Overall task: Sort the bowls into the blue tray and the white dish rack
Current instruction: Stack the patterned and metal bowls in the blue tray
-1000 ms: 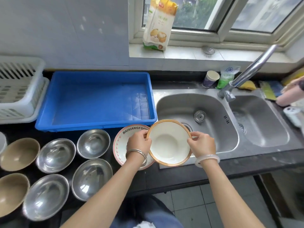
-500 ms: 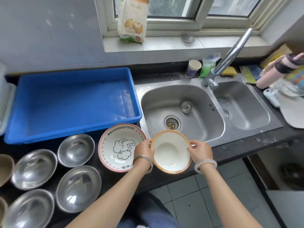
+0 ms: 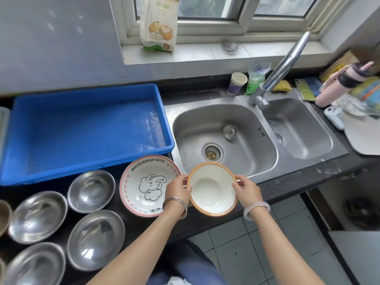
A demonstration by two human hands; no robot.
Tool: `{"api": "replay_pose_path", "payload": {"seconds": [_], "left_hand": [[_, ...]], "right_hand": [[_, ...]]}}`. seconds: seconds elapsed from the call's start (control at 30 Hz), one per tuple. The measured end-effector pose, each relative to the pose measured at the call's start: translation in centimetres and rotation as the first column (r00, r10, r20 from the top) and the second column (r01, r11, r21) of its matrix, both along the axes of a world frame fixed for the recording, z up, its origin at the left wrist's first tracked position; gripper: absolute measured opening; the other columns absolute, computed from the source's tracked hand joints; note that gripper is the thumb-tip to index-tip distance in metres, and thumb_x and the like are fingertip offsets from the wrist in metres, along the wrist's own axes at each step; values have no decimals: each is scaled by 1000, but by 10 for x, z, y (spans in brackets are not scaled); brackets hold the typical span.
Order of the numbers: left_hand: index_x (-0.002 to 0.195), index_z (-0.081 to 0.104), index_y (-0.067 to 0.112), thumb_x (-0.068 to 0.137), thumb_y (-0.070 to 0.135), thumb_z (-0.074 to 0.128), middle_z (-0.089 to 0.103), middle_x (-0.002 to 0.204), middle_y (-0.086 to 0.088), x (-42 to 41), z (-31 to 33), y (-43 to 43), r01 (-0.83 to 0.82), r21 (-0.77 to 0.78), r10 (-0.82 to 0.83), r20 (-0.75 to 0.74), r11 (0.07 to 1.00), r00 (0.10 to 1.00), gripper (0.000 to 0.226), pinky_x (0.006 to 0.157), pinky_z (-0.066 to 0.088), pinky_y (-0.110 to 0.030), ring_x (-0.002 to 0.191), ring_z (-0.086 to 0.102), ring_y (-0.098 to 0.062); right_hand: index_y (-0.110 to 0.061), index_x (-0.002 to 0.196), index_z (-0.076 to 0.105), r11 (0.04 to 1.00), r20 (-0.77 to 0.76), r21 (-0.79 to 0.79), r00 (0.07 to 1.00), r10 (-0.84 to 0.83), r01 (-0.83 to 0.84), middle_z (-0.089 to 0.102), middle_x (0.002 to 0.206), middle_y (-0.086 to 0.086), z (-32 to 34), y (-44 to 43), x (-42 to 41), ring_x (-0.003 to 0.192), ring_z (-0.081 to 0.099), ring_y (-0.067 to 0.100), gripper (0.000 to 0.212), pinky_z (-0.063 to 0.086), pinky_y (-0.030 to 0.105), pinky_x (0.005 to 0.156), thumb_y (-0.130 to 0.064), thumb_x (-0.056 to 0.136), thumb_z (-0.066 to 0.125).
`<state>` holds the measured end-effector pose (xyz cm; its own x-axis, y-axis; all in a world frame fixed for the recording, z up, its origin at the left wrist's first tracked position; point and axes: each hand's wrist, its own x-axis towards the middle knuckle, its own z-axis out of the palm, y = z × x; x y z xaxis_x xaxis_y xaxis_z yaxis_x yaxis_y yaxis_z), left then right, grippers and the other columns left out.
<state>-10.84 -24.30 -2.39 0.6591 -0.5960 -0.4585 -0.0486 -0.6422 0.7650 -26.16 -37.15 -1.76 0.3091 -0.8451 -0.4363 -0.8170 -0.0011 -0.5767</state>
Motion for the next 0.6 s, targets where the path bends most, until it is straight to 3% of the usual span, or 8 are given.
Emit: {"api": "replay_pose_path", "payload": {"seconds": [0.1, 0.2, 0.37, 0.5, 0.6], "left_hand": [[116, 62, 14, 86, 15, 60, 69, 112, -4, 4, 2, 6, -30, -13, 30, -23, 999, 999, 29, 85, 47, -25, 98, 63, -17], [117, 61, 16, 88, 18, 57, 67, 115, -1, 15, 6, 17, -84, -19, 84, 12, 996, 996, 29, 81, 45, -22, 95, 60, -12], [117, 61, 16, 88, 14, 58, 64, 120, -4, 41, 12, 46, -243, -37, 246, 150, 969, 958, 29, 89, 45, -27, 109, 58, -21], [118, 59, 15, 82, 9, 59, 52, 131, -9, 59, 10, 72, -348, 31, 327, 278, 937, 903, 36, 108, 29, -34, 123, 44, -28], [125, 53, 15, 81, 4, 58, 43, 136, -11, 62, 7, 87, -427, 56, 404, 237, 902, 884, 46, 110, 28, -36, 126, 40, -29]], "right_hand": [[-20, 122, 55, 1000, -23, -15, 999, 26, -26, 66, 112, 5, 3, 0, 0, 92, 57, 17, 31, 42, 26, 77, -25, 92, 50], [-20, 126, 52, 989, -58, -101, 993, 102, -108, 64, 119, 3, 11, -2, 9, 105, 58, 23, 34, 42, 31, 83, -26, 93, 47], [-15, 124, 56, 861, -58, -294, 907, 417, -414, 60, 127, 3, 18, 8, 60, 126, 47, 24, 33, 35, 34, 105, -24, 93, 49], [-19, 131, 49, 790, -120, -181, 810, 573, -586, 55, 134, 3, 10, 25, 114, 133, 39, 23, 39, 32, 36, 106, -33, 95, 44], [-20, 137, 42, 719, -239, -59, 709, 664, -693, 57, 131, 8, 0, 32, 147, 121, 51, 27, 46, 41, 38, 100, -39, 95, 41]]}}
